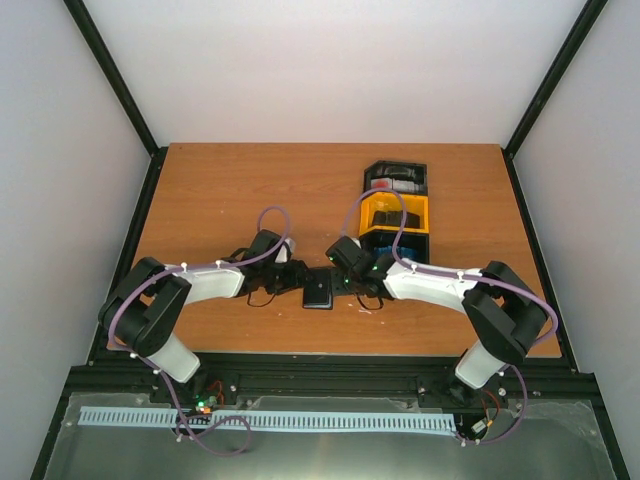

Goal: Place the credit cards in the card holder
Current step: Close the card holder at the center of the board.

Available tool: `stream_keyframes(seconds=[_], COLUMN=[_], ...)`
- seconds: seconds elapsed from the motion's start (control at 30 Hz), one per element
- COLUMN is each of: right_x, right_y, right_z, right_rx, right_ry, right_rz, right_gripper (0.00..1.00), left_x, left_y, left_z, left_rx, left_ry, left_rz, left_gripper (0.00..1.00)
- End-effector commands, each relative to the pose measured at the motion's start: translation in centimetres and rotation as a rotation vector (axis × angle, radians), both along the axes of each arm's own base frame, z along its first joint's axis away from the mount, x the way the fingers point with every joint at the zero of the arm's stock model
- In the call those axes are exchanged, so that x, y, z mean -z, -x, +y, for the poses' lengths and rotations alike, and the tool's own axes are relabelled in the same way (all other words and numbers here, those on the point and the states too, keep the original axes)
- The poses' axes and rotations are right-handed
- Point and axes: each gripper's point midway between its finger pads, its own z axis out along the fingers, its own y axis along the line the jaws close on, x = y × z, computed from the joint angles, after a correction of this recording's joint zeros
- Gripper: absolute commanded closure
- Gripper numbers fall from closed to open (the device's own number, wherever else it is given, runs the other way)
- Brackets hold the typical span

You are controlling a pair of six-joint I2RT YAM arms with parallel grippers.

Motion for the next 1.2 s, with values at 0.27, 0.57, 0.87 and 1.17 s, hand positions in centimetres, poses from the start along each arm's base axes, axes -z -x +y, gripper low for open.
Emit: stream_keyframes(seconds=[0.27, 0.57, 0.87, 1.17], right_x=[2.6, 3.3, 2.5, 0.6], right_y=[1.7, 0.4, -1.5, -2.1], right_z=[0.0, 1.1, -2.6, -4.0], right_rx=[-0.259, -0.265, 0.040, 0.170], right_ry=[0.102, 0.171, 0.265, 0.195], right_rz=[-0.001, -0.044, -0.134, -0.193], right_gripper=[0.53, 0.53, 0.52, 0.52], left_x=[4.4, 4.4, 4.6, 4.6], left_y=[2.8, 3.1, 3.3, 3.6], left_z=[2.8, 2.8, 2.8, 2.4], left_rx=[-0.030, -0.022, -0.014, 0.007], left_ry=[-0.145, -0.138, -0.130, -0.099], left_rz=[0.135, 0.135, 0.137, 0.135], left_gripper=[0.44, 0.44, 0.44, 0.44])
